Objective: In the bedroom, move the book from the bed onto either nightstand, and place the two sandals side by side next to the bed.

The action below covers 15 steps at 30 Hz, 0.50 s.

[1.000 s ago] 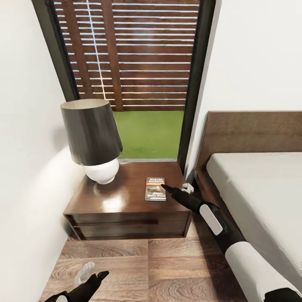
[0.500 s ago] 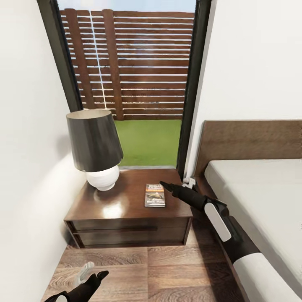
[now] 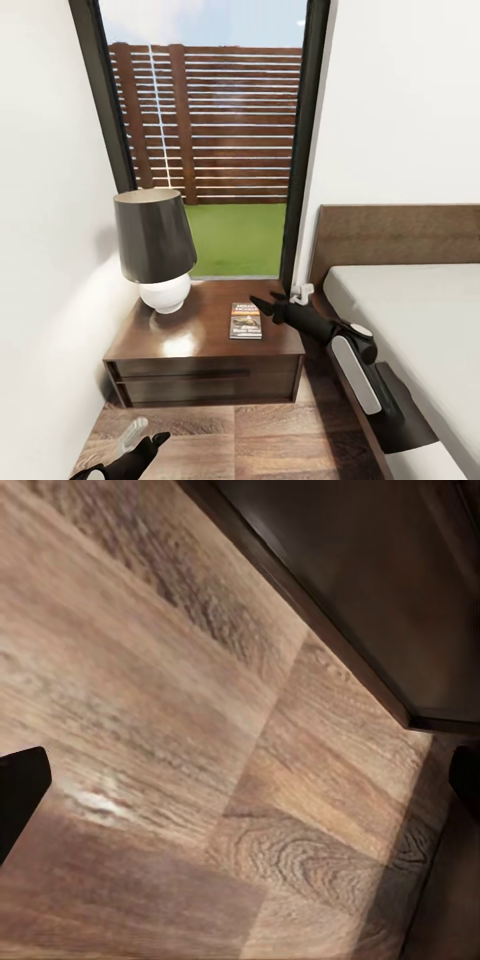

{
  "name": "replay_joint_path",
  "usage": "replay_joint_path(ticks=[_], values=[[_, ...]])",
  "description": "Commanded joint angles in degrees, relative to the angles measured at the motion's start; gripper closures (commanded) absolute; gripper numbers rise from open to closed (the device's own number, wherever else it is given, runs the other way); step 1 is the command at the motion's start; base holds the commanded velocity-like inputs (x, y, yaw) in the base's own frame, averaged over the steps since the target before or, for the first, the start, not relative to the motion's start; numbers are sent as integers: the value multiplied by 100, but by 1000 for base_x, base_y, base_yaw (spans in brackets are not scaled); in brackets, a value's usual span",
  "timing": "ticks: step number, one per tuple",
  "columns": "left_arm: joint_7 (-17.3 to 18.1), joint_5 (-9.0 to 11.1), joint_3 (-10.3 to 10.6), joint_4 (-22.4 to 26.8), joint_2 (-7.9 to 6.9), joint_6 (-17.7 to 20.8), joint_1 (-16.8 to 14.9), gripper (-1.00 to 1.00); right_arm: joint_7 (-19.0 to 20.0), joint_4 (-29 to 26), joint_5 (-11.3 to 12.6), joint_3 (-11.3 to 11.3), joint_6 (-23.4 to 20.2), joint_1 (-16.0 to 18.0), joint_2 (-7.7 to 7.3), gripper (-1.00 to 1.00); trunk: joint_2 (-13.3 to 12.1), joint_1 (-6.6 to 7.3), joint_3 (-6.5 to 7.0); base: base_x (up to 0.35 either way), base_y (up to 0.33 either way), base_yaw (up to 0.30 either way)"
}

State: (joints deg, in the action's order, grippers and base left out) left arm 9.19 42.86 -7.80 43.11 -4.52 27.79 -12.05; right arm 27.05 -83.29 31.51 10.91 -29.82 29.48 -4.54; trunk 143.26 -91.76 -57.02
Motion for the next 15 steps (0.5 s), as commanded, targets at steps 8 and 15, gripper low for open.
replay_joint_path(ticks=[8, 15], values=[[4, 20, -19, -44, -4, 42, 0, -100, -7, -357, -77, -1, -41, -213, -3, -100, -197, 115, 152, 0, 0, 0], [-2, 20, -19, -70, -5, 39, 0, -100, -7, -398, -94, -1, -66, -232, -3, -100, -477, 269, 278, 0, 0, 0]])
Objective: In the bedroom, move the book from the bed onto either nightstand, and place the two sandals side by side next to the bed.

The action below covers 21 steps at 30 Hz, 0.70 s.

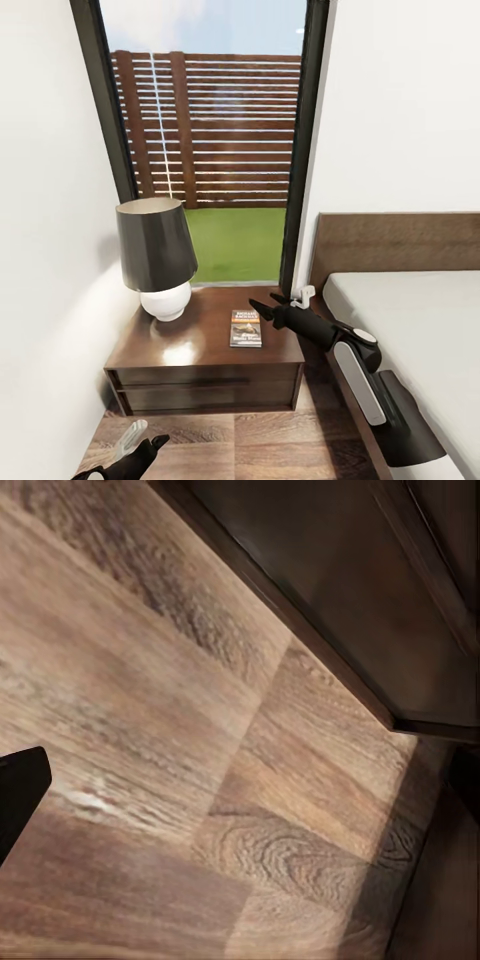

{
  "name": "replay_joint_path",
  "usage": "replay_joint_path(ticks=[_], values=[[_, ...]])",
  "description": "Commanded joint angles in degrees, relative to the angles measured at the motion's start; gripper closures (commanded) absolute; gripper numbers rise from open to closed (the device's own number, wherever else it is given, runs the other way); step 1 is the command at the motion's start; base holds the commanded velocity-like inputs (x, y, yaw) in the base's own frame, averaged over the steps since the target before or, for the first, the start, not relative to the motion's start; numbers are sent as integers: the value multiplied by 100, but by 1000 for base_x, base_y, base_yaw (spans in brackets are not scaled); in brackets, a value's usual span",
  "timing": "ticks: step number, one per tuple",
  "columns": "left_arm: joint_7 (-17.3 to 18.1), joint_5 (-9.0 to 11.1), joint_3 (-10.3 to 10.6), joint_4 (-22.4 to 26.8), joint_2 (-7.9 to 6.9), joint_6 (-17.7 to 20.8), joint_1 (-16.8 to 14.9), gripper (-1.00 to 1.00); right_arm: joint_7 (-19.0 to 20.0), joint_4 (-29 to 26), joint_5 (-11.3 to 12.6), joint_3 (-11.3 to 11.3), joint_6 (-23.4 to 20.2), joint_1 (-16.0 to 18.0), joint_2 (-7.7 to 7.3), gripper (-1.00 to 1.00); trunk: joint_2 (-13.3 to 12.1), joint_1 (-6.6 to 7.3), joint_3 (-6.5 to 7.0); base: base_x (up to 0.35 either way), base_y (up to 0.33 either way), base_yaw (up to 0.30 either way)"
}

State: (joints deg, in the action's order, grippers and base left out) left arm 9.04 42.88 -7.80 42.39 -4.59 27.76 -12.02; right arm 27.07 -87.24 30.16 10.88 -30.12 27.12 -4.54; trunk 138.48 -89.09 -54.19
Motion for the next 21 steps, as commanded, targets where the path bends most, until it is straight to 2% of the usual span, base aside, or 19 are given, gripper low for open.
replay_joint_path(ticks=[1, 10, 21], values=[[13, 19, -20, -4, 3, 39, -2, -100, -8, -9, 40, 2, -64, 2, -3, -100, -39, 24, 13, 0, 0, 0], [11, 19, -25, -43, 2, 30, -2, -100, 5, -26, 35, -4, -294, -4, -3, -100, -400, 221, 174, 0, 0, 0], [10, 19, -26, -54, 4, 28, -2, -100, 22, -18, -29, -1, -322, -12, -10, -100, -841, 463, 372, 0, 0, 0]])
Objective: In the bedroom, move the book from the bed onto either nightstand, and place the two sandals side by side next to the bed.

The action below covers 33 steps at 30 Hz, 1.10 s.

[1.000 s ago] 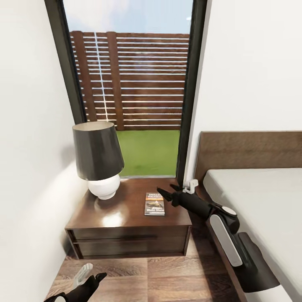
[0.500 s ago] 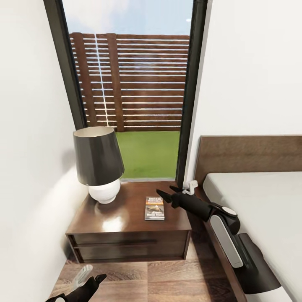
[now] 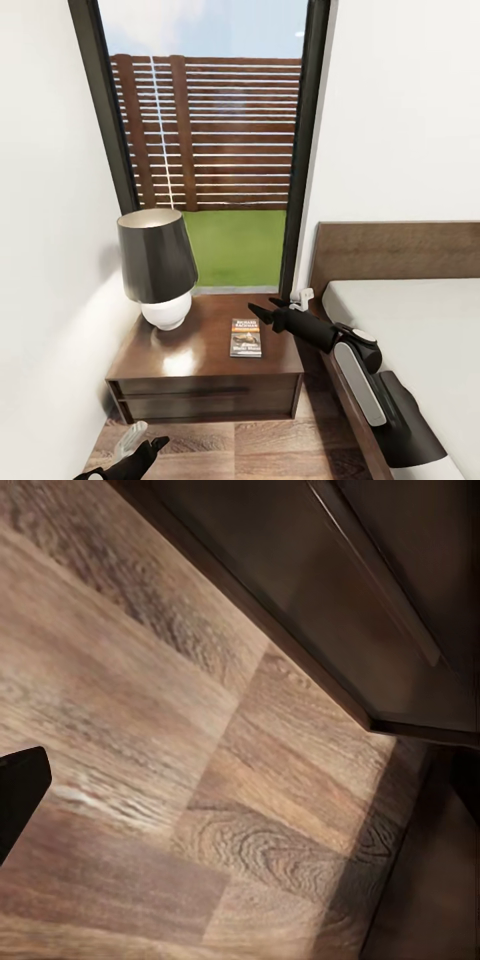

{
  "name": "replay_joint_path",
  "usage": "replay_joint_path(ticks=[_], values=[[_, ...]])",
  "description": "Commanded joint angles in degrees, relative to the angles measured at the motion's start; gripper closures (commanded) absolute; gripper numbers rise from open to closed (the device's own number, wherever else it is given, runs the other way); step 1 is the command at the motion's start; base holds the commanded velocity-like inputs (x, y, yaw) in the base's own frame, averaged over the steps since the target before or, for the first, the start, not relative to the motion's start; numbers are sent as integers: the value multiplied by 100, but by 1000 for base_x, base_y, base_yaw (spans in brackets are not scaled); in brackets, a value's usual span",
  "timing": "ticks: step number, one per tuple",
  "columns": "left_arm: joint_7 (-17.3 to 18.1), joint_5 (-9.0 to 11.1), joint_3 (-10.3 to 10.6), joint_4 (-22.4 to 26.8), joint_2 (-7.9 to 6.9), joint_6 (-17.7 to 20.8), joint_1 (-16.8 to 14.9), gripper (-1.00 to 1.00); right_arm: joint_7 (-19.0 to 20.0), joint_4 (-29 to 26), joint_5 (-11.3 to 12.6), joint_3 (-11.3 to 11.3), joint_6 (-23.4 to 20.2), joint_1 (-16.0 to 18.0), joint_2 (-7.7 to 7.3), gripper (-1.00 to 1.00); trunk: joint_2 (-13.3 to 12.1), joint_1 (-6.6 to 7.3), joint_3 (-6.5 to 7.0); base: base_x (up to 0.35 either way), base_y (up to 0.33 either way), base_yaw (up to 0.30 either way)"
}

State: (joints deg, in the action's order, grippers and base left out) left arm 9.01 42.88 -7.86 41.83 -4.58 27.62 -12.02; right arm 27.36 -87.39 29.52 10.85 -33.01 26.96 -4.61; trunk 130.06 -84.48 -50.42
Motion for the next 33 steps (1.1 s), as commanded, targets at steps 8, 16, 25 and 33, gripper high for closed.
replay_joint_path(ticks=[8, 16, 25, 33], values=[[13, 19, -20, 3, 3, 42, -2, -100, -8, -3, 36, 2, -33, 4, -3, -100, -320, 177, 138, 0, 0, 0], [22, 23, -18, 1, 6, 38, -2, -100, -5, 43, -161, 3, -23, -3, -46, -100, -641, 353, 282, 0, 0, 0], [55, 28, -16, 1, 9, 34, -2, -100, -20, 297, -262, 16, -26, -69, -62, -100, -1002, 551, 444, 0, 0, 0], [111, 62, -11, 11, 14, 37, -2, -100, -30, 579, -284, 27, -57, -181, -62, -100, -1042, 573, 462, 0, 0, 0]])
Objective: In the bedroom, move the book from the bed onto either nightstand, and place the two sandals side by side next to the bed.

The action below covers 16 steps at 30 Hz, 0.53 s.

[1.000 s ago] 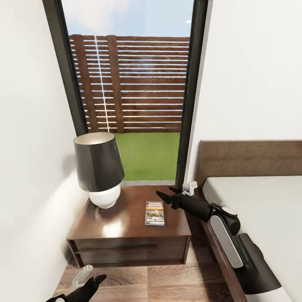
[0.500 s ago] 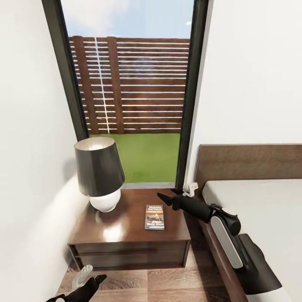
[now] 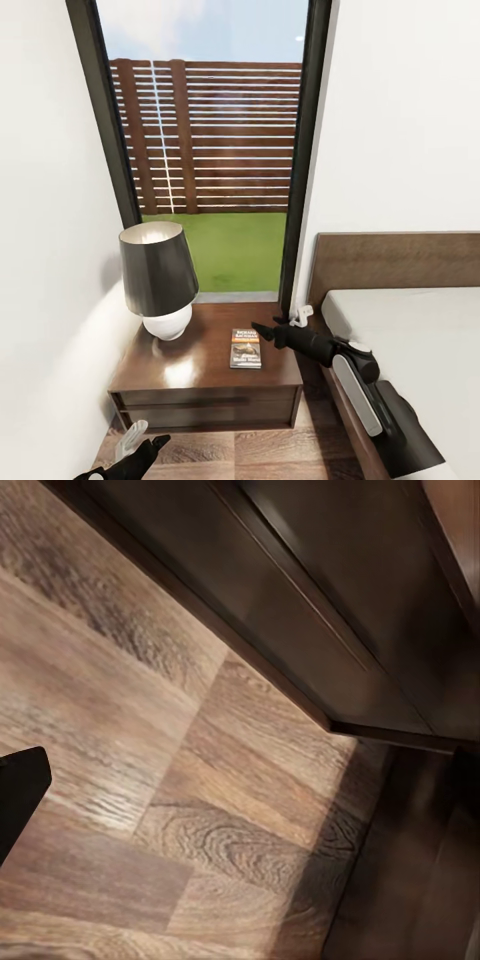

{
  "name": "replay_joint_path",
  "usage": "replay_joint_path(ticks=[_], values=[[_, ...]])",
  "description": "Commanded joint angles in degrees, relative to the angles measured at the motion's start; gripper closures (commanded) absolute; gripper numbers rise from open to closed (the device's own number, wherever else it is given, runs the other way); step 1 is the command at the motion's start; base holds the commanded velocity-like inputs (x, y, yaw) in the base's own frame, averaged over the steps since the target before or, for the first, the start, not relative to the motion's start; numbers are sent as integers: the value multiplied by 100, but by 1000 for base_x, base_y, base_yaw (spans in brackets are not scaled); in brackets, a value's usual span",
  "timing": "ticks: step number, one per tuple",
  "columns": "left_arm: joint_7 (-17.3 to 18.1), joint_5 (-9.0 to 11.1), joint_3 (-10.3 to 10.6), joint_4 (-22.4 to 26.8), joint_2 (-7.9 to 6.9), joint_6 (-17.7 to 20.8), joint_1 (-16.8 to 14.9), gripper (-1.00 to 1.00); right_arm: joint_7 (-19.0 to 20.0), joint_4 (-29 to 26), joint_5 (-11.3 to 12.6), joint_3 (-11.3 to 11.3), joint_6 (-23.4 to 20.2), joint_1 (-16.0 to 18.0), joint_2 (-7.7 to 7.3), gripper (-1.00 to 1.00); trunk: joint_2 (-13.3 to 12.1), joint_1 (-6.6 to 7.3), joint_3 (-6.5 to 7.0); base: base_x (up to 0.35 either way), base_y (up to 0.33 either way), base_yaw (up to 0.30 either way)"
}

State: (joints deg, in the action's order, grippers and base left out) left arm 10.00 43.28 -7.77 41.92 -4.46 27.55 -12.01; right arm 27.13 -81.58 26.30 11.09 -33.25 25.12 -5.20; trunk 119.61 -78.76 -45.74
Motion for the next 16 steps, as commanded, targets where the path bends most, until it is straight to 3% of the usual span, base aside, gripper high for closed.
replay_joint_path(ticks=[1, 16], values=[[16, 23, -17, 4, 7, 44, -3, -100, -7, 42, 37, 6, -37, -15, 1, -100, 3, 1, -6, 0, 0, 0], [32, 7, 17, 9, 17, 71, -11, -100, -13, 238, 33, 16, -49, -83, 5, -100, 3, 1, -6, 0, 0, 0]])
